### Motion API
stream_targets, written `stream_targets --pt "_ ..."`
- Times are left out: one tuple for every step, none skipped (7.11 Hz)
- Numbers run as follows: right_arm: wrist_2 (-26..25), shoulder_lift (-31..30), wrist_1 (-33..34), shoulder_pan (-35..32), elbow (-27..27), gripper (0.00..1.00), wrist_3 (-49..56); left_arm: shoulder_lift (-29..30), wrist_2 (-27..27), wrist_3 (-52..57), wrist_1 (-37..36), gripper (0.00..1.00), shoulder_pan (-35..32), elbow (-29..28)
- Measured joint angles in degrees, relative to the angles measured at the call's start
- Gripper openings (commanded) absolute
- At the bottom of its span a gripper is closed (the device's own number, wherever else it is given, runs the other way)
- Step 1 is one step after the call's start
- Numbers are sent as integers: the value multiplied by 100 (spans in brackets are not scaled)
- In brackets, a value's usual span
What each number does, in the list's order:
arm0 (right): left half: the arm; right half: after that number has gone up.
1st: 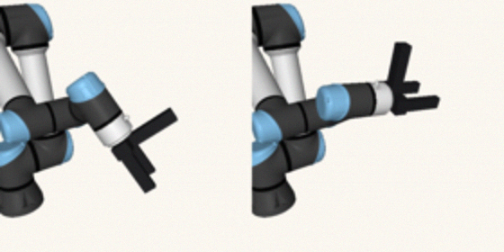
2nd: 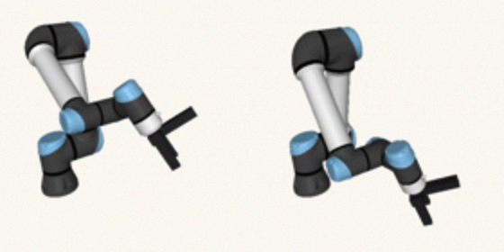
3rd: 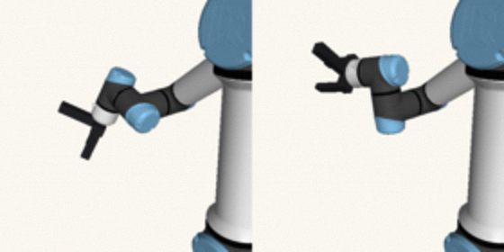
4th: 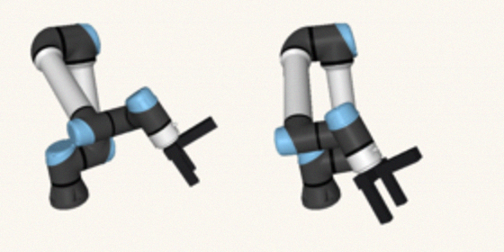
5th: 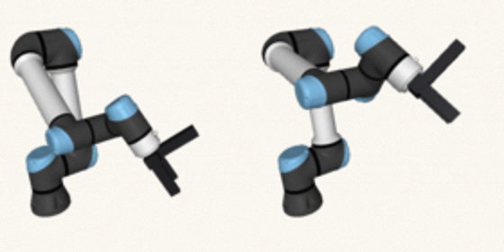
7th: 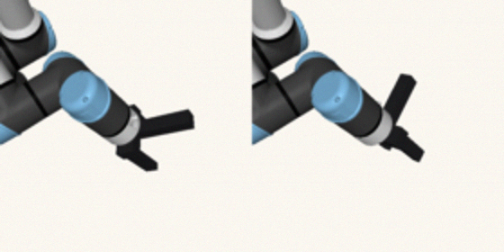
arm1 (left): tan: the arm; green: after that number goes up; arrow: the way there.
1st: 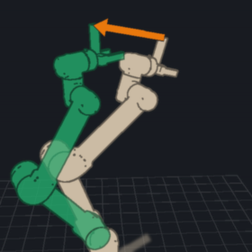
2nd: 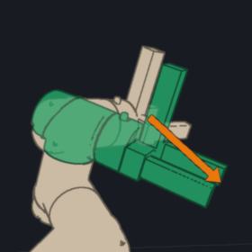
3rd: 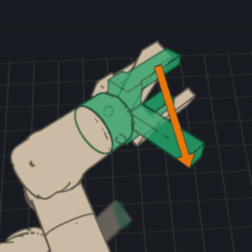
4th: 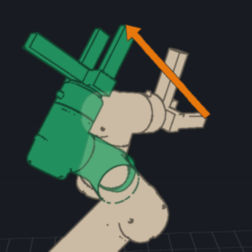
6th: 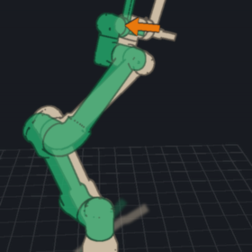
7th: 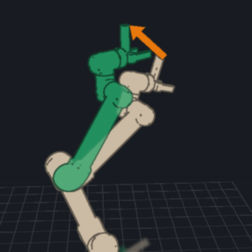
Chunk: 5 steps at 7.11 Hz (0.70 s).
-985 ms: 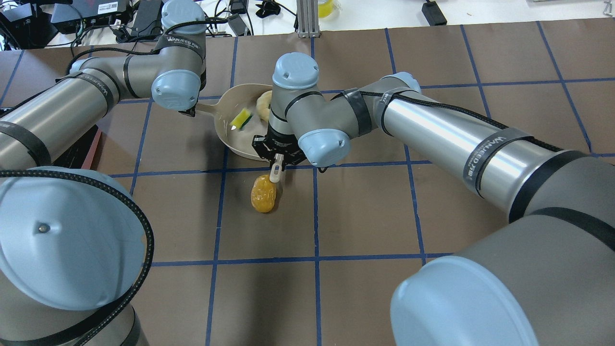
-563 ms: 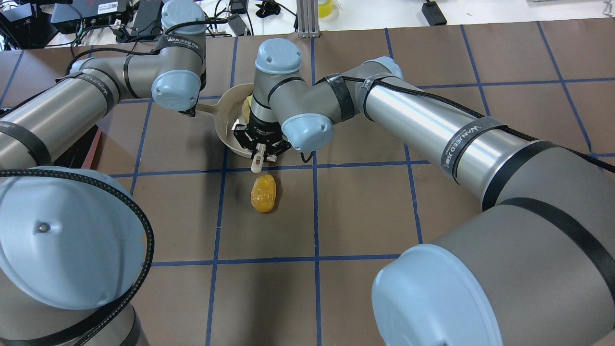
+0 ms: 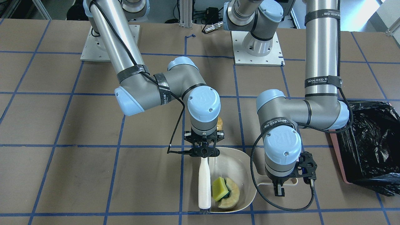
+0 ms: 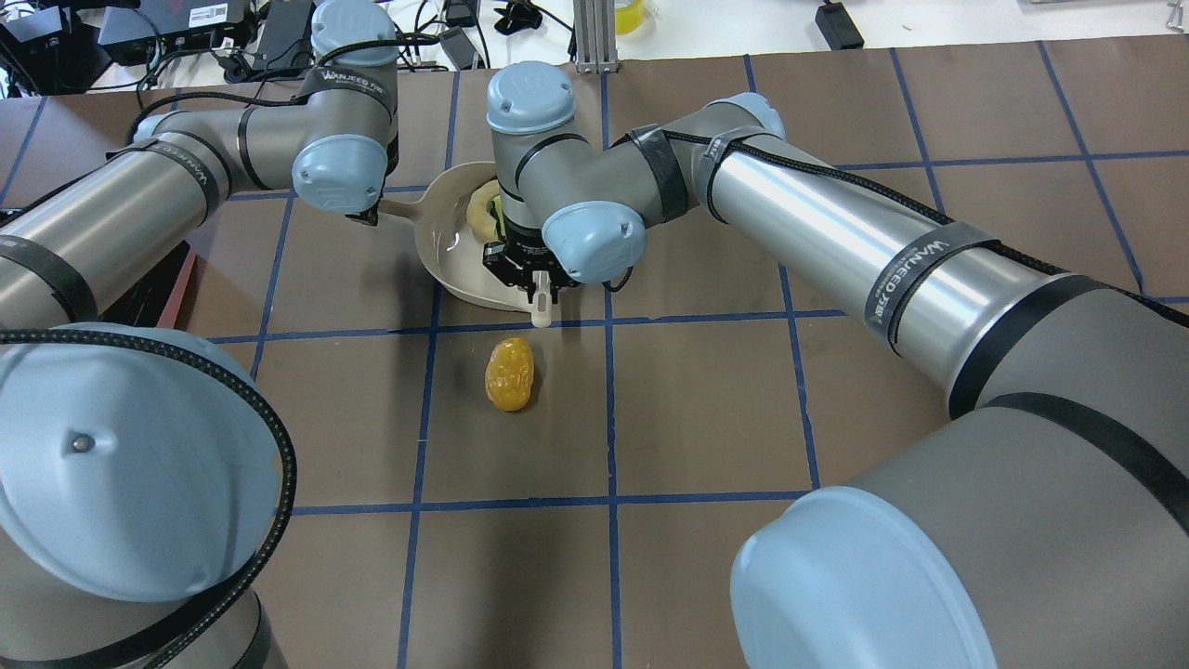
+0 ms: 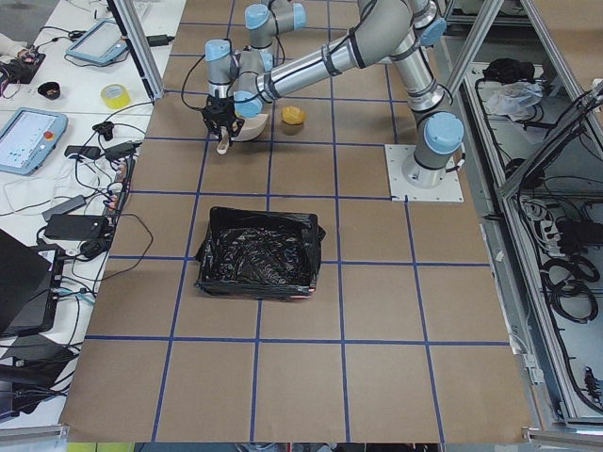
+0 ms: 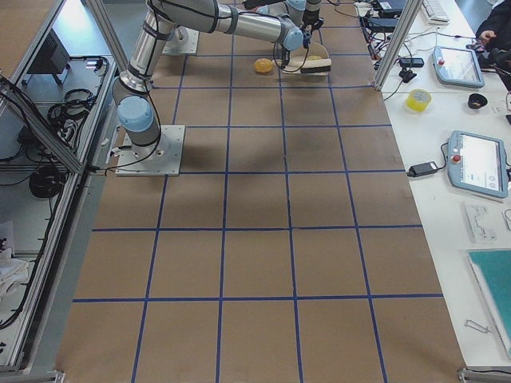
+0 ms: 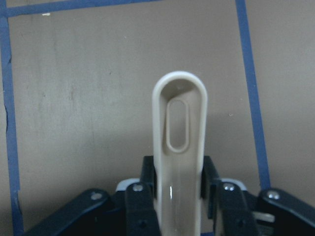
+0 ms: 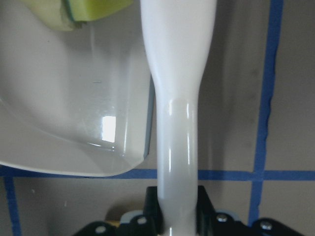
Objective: Sweep and dump trash into bin
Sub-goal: 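Sweep the sponge and peel into the dustpan with the right gripper's brush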
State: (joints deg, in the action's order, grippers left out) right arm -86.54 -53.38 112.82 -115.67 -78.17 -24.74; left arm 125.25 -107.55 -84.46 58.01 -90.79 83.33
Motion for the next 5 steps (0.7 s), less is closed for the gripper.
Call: stream_targets --pt "-242 -35 -126 3 18 7 183 -35 136 -19 6 0 -1 13" --pt "-431 -84 -263 18 37 7 323 -91 309 -38 22 0 -5 30" --pt "-633 -179 -489 49 37 6 439 -140 387 -42 45 0 -7 40" --pt "-802 -331 -829 75 -2 5 469 -176 399 -34 118 0 -8 58" --pt "-923 -520 -1197 112 -87 4 449 -201 392 -25 219 0 -7 80"
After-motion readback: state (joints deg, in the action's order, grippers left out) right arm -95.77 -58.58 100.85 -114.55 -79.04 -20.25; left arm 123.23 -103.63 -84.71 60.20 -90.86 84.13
